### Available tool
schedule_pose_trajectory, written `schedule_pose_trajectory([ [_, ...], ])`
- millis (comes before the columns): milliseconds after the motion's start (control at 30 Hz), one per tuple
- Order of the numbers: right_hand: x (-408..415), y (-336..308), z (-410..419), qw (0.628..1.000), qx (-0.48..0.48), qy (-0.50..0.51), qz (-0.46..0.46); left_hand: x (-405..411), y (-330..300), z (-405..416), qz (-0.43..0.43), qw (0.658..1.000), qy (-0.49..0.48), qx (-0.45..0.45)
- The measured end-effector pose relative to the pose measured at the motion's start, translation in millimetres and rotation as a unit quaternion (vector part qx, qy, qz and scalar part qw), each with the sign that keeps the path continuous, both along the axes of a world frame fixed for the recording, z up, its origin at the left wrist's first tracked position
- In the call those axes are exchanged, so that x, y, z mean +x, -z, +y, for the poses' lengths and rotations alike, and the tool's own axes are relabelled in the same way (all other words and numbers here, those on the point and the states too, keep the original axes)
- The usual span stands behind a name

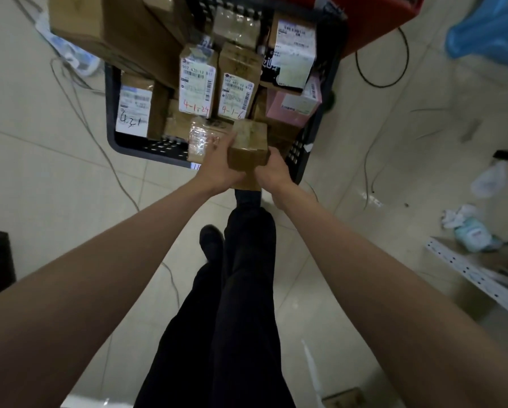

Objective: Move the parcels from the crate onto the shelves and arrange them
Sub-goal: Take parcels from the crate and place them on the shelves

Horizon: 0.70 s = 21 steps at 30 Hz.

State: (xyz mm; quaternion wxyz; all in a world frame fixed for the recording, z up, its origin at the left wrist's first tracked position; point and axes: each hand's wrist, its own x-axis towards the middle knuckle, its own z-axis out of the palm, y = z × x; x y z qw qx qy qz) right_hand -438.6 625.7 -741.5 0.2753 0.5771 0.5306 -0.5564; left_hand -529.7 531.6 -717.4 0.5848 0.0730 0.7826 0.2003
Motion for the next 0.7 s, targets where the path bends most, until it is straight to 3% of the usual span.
schedule_pose_trajectory([
  [200, 24, -88, -4, 0.992, 0.016, 0.077, 0.098, 2, -82, 4, 0.028, 0.999, -0.047, -0.003],
  [367, 35, -173, -10, 0.977, 0.027, 0.076, 0.197, -10, -150, -6, 0.075, 0.994, -0.080, 0.005],
  [500, 43, -210, -5, 0.970, 0.084, 0.157, 0.165, -18, -195, -16, 0.055, 0.991, -0.116, 0.030],
  [600, 49, -234, 5, 0.967, -0.036, 0.214, 0.132, -22, -231, -15, 0.010, 0.986, -0.150, 0.074],
  [700, 54, -268, 11, 0.943, -0.144, 0.231, 0.190, -19, -267, -12, -0.044, 0.982, -0.146, 0.111],
])
